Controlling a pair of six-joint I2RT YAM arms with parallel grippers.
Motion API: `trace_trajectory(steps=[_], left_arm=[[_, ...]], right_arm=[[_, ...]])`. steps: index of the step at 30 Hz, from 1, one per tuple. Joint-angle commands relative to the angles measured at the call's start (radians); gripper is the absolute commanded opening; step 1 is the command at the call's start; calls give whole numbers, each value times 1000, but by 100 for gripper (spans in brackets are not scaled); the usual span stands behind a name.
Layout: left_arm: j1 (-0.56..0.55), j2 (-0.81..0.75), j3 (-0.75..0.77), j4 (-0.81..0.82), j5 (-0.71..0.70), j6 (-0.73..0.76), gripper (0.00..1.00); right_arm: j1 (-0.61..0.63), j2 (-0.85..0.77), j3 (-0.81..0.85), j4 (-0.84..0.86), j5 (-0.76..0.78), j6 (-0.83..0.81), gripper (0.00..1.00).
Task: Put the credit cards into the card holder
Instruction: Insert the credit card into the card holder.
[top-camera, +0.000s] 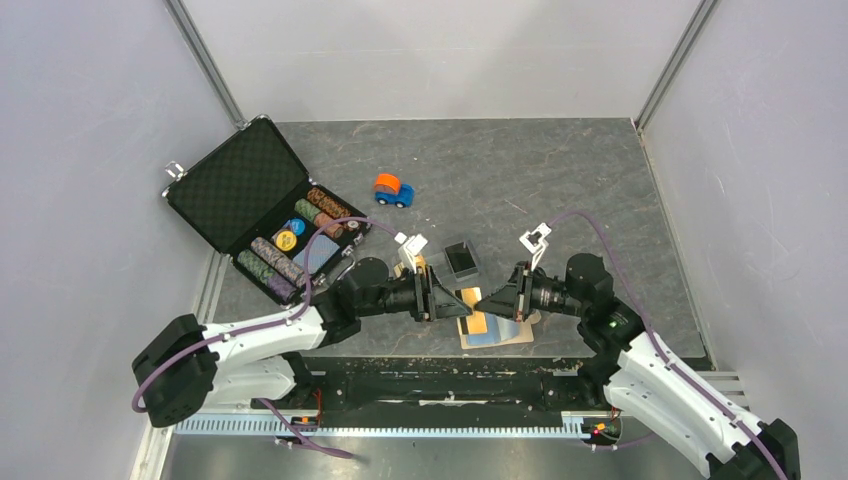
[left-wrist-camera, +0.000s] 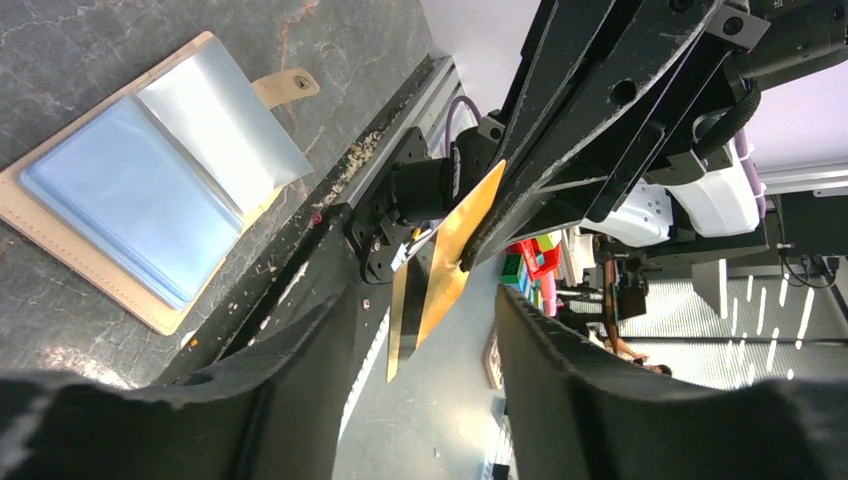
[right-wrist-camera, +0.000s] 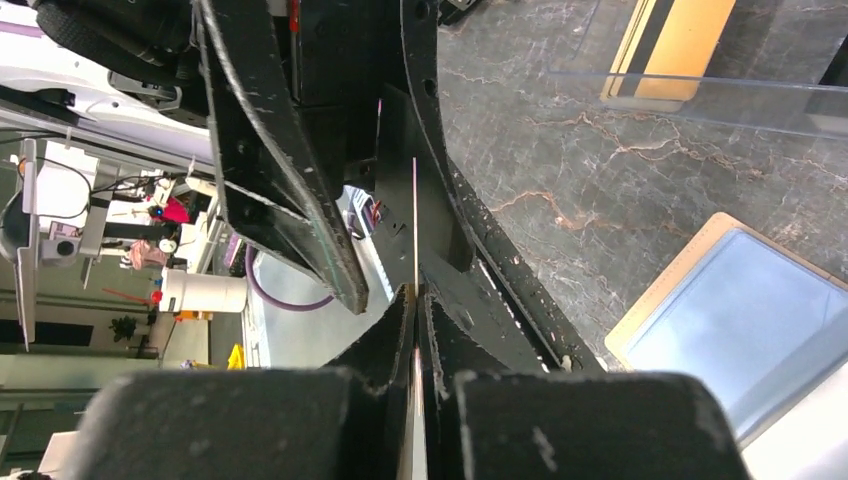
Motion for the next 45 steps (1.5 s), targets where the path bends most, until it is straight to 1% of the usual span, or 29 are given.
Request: trace_trajectory(steps=[1,4,6,11,16,22,28,31,37,45], left_arm=[[-6,3,-2,48,-33,-21,65],[-6,13,18,-48,-74,4,67],[-7,24,40,-157,-115,31,66],[-15,73,110,-422,-235,78,58],[-45,182,187,-544,-278,121,51],[-96,333,302,-604,-323,151,41],[-120,437,381,-662,-371,168,33],[-121,476,401,-688,-379,174,30],[-128,533,410,-688,-372,183,23],[-143,595,443,-725,-379,201,19]], right_arm=[[5,-2,13,-53,36,-58,0],[1,19,21,-149,109,-120,0],[-6,32,19,-200,147,-159,0],[-42,88,11,-288,217,-261,0],[-97,156,-3,-336,263,-351,0],[-173,222,-1,-342,257,-417,0],[-216,265,6,-348,247,-458,0],[-232,279,5,-360,241,-471,0],[-256,298,-7,-360,206,-472,0],[-335,353,-18,-352,95,-477,0]])
